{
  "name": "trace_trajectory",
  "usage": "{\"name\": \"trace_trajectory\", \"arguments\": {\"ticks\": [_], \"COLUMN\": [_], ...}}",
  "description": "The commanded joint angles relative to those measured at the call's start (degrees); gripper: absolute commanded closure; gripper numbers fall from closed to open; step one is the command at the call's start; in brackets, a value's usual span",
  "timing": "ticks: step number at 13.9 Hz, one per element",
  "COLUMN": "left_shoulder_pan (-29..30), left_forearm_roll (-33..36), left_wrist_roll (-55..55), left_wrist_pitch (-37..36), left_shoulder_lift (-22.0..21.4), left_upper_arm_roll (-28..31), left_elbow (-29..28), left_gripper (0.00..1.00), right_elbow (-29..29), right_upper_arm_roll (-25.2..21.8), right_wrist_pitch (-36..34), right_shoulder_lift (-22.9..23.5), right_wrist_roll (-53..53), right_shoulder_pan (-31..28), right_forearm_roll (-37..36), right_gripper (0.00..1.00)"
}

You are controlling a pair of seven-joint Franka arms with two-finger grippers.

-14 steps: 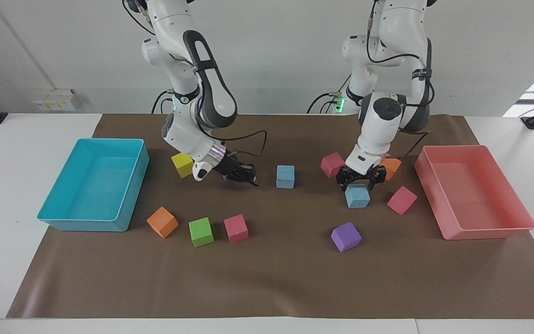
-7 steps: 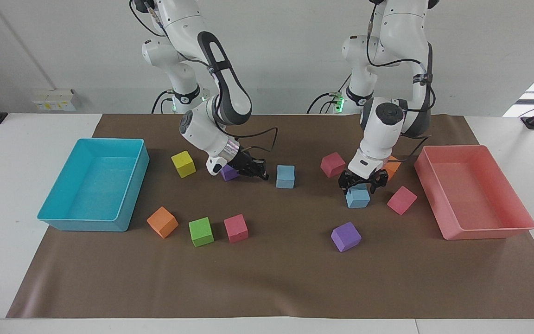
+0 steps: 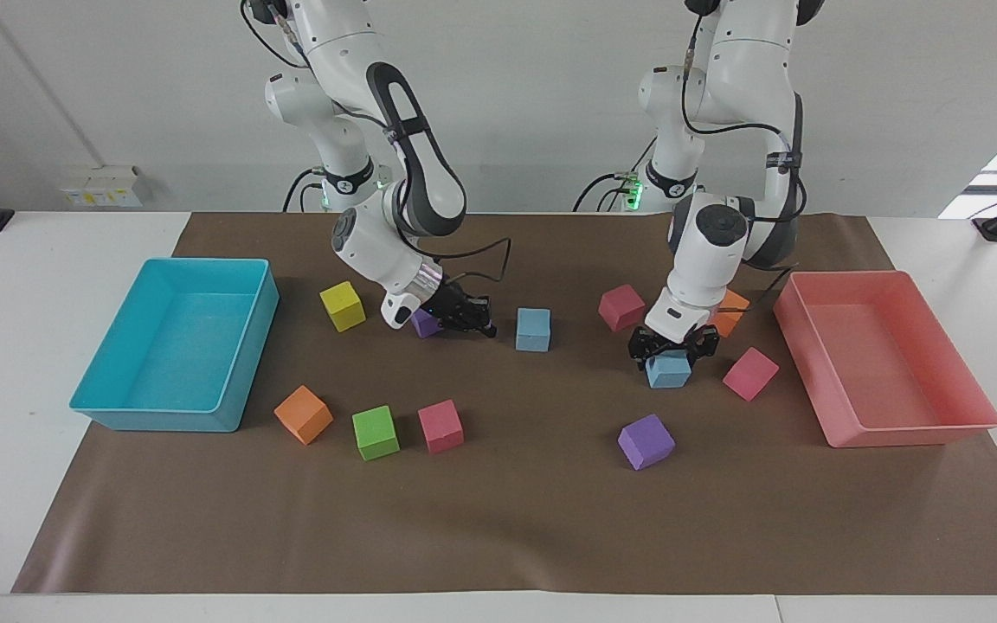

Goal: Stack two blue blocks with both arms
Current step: 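Grasp the other light-blue cube with the left gripper while the right gripper withdraws, then lift the light-blue cube with the left gripper over the placed cube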

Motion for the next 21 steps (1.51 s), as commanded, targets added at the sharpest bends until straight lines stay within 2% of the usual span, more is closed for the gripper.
{"name": "trace_trajectory", "arguments": {"ticks": [1, 10, 12, 17, 21], "left_shoulder_pan": [0.6, 0.7, 0.7, -1.2, -9.7], "left_forearm_roll": [2.2, 2.1, 2.1, 1.8, 1.7], "left_wrist_roll": [0.3, 0.0, -0.1, -4.1, -15.6], "left_wrist_pitch": [0.4, -1.9, -2.4, -12.4, -15.3], "left_shoulder_lift": [0.7, 0.8, 0.7, -0.9, -1.5], "left_upper_arm_roll": [-0.1, -0.1, -0.1, -0.7, -0.7], "left_elbow": [1.0, 3.4, 3.9, 9.5, 11.1], "left_gripper": [0.13, 0.45, 0.47, 0.48, 0.48], "right_elbow": [-1.4, -1.4, -1.4, -1.6, -2.1], "right_upper_arm_roll": [0.4, 0.4, 0.4, 0.4, 0.4], "right_wrist_pitch": [-0.9, -1.2, -1.2, -1.2, -1.2], "right_shoulder_lift": [-1.1, -1.2, -1.2, -1.3, -1.5], "right_wrist_roll": [-5.4, -5.9, -6.7, -6.9, -7.3], "right_shoulder_pan": [-0.9, -0.9, -0.9, -0.9, -0.9], "right_forearm_roll": [4.1, 5.9, 6.0, 6.4, 6.5], "right_gripper": [1.0, 1.0, 1.0, 1.0, 1.0]}}
